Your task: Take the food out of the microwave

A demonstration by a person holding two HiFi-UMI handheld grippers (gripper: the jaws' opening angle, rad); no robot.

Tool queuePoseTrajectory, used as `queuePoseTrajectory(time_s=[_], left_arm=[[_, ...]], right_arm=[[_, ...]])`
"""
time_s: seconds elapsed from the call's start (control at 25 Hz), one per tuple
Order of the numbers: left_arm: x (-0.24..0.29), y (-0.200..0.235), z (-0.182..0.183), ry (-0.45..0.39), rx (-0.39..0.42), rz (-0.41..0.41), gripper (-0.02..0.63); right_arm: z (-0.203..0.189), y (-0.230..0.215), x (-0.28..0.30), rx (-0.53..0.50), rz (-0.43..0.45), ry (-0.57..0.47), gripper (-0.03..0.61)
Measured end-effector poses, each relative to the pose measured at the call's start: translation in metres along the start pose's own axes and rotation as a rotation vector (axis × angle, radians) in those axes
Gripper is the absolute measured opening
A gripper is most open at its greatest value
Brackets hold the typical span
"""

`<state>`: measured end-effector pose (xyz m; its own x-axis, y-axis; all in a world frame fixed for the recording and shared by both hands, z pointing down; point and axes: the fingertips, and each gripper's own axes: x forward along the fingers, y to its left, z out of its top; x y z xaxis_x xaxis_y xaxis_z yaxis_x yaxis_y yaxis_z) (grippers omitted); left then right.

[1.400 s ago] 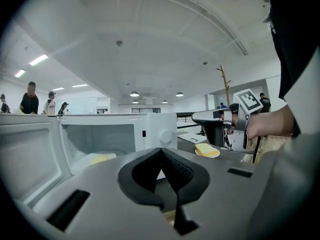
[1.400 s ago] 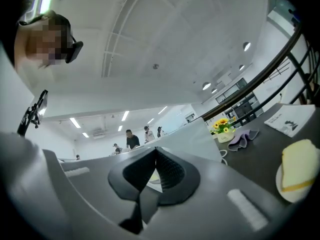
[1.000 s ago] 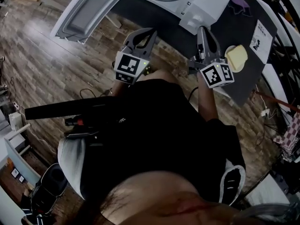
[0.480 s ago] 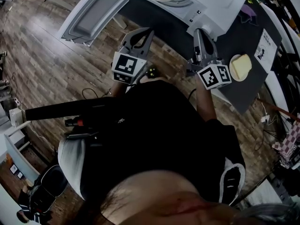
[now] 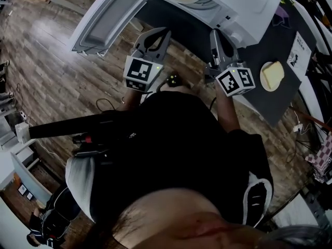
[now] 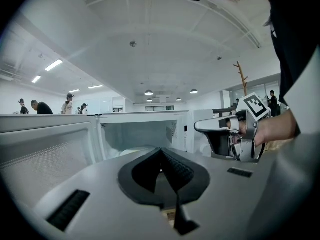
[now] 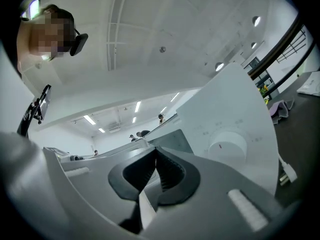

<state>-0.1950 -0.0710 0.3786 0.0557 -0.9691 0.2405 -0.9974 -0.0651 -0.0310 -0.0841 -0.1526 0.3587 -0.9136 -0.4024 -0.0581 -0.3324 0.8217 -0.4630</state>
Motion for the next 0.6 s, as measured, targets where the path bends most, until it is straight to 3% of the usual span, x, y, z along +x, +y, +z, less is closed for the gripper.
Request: queuePoseTrajectory(time_s=[0.6], left_arm=[[-0.001, 0.041, -0.002, 0.026, 0.008, -0.036, 0.006]], right_arm=[[-0.013, 0.003, 0.04, 0.048, -0.046, -0.024, 0.002]])
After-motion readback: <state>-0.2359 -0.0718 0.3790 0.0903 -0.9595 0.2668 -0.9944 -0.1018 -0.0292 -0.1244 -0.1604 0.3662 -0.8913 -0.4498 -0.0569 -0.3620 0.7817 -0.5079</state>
